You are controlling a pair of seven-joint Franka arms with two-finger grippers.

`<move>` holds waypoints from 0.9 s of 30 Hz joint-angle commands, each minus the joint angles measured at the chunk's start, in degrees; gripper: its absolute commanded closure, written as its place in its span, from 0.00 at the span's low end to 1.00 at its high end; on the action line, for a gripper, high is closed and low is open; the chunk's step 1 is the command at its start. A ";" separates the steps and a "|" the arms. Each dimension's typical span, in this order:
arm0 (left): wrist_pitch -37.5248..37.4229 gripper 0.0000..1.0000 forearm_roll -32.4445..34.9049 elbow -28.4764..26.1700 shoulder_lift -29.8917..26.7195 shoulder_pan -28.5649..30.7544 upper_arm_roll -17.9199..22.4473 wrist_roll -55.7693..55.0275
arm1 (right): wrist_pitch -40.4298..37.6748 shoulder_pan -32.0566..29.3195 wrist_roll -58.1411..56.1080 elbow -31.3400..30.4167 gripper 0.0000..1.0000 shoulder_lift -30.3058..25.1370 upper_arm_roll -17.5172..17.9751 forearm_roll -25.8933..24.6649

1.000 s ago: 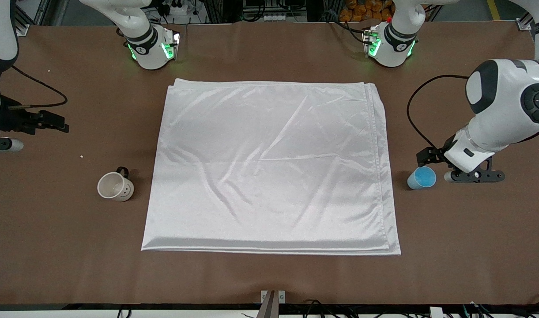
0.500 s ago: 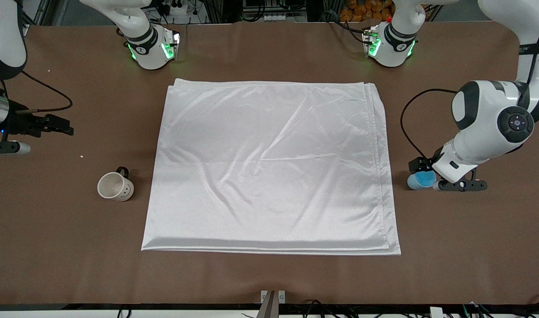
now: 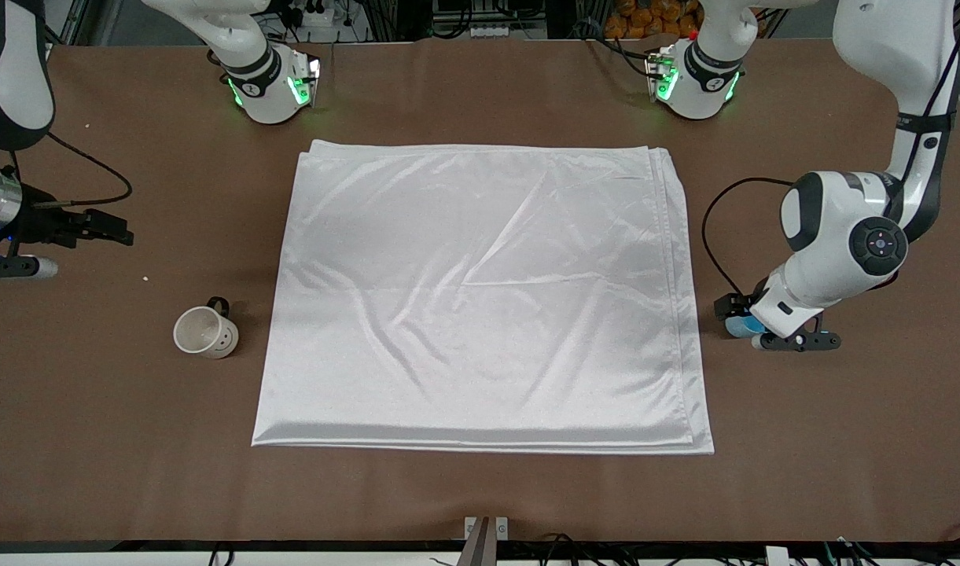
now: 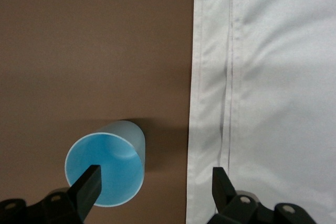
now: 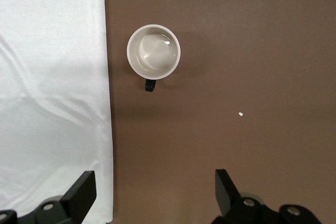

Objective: Place blue cup into white mug on cloth

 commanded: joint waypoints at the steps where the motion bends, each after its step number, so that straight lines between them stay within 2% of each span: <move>1: 2.60 0.06 1.39 -0.42 1.61 0.39 -0.07 1.01 | 1.37 -0.72 0.53 -2.01 0.00 -1.17 0.60 0.51; 20: 6.03 0.08 1.39 -0.50 5.22 1.00 0.02 0.92 | 6.64 0.34 0.53 -2.27 0.00 3.57 0.69 0.51; 27: 6.64 0.09 1.39 -0.50 6.19 0.91 0.02 0.92 | 12.79 0.25 0.53 -6.66 0.00 4.10 0.69 0.51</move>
